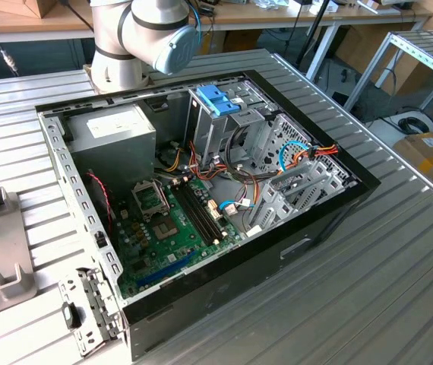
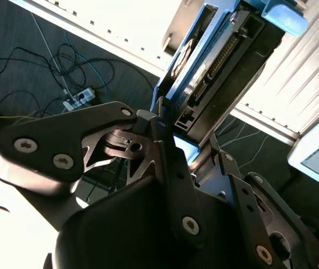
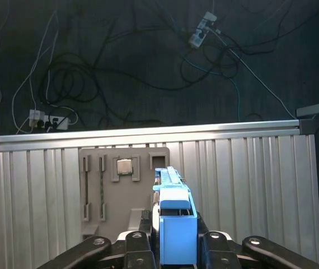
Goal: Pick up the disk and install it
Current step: 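Pick up the disk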
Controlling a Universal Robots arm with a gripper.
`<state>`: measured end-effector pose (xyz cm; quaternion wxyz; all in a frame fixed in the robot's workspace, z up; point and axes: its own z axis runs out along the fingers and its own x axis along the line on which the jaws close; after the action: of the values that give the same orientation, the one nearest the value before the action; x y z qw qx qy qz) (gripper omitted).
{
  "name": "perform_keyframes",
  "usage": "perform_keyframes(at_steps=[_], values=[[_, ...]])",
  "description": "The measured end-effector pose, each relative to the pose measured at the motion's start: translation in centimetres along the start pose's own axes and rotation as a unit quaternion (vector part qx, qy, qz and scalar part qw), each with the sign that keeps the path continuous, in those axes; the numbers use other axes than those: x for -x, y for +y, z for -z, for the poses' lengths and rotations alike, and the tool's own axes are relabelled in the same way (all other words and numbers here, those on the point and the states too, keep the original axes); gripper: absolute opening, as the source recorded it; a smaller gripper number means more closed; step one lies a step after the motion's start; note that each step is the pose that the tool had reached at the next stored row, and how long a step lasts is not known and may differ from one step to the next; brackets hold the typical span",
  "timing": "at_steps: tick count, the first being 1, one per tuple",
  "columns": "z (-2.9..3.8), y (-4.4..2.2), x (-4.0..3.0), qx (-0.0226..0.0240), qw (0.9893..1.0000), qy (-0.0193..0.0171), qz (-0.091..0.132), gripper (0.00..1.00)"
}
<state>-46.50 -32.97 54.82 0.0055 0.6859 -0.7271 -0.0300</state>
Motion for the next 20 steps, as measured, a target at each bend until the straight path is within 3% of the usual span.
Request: perform_keyframes(at_steps=[12,20], values=[[1.69,0.08,0.06,0.0001,1.0,0.0,0.0,0.37],[1.72,0.03,0.0,0.0,1.0,0.0,0.0,0.37]])
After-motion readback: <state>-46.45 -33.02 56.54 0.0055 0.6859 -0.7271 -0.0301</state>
